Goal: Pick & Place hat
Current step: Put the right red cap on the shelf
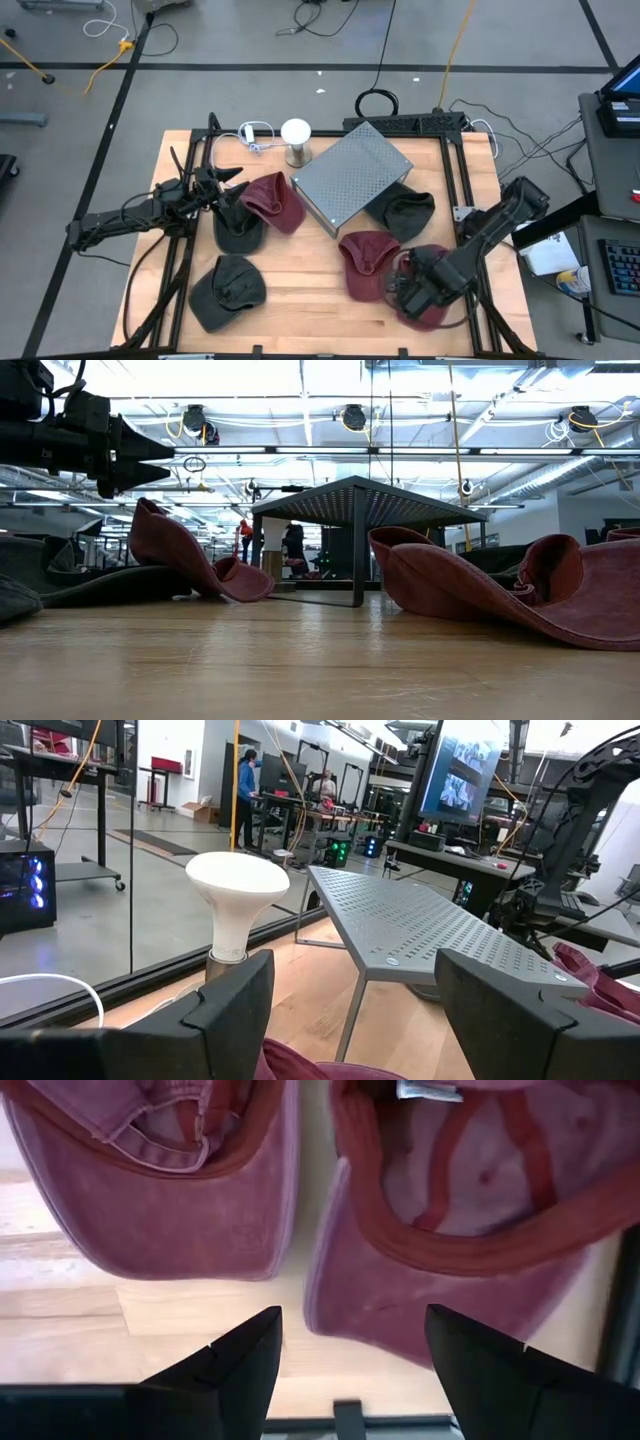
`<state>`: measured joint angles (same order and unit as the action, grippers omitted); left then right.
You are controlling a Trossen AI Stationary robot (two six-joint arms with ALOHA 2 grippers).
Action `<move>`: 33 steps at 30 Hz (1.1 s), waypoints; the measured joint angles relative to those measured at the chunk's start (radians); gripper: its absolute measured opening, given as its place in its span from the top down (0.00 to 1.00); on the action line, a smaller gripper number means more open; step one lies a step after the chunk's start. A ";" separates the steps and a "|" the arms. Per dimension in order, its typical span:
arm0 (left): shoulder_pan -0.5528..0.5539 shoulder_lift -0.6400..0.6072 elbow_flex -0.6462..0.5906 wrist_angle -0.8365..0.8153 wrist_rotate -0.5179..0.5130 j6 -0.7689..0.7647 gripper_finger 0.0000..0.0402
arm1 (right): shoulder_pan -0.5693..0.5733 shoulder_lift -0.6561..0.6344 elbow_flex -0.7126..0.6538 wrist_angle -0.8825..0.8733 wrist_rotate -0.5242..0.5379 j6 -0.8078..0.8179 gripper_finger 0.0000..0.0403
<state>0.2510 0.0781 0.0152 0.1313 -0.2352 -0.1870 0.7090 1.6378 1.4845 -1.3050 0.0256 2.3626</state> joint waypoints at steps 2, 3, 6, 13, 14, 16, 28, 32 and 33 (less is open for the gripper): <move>0.000 0.000 0.000 0.000 0.000 0.000 0.30 | 0.000 0.018 0.000 0.017 0.001 -0.001 0.40; 0.000 0.000 0.000 0.000 0.000 0.000 0.30 | 0.000 0.028 0.000 0.025 0.001 -0.002 0.40; 0.000 0.000 0.000 0.000 0.000 0.000 0.30 | 0.000 0.062 0.000 0.056 0.000 -0.003 0.40; 0.000 0.000 0.000 0.000 0.000 0.000 0.30 | 0.000 0.133 0.000 0.140 0.000 -0.016 0.40; 0.000 0.000 0.000 0.000 0.000 0.000 0.30 | 0.000 0.143 0.000 0.149 0.000 -0.017 0.40; 0.000 0.000 0.000 0.000 0.000 0.000 0.30 | 0.000 0.163 0.000 0.160 0.000 -0.021 0.40; 0.000 0.000 0.000 0.000 0.000 0.000 0.30 | 0.001 0.272 -0.004 0.182 -0.022 -0.078 0.40; 0.000 0.000 0.000 0.000 0.000 0.000 0.30 | 0.006 0.300 -0.004 0.181 -0.028 -0.093 0.40; 0.000 0.000 0.000 0.000 0.000 0.000 0.30 | 0.006 0.306 -0.004 0.181 -0.028 -0.096 0.40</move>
<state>0.2509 0.0784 0.0151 0.1314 -0.2348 -0.1871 0.7151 1.9442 1.4807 -1.1240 -0.0022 2.2667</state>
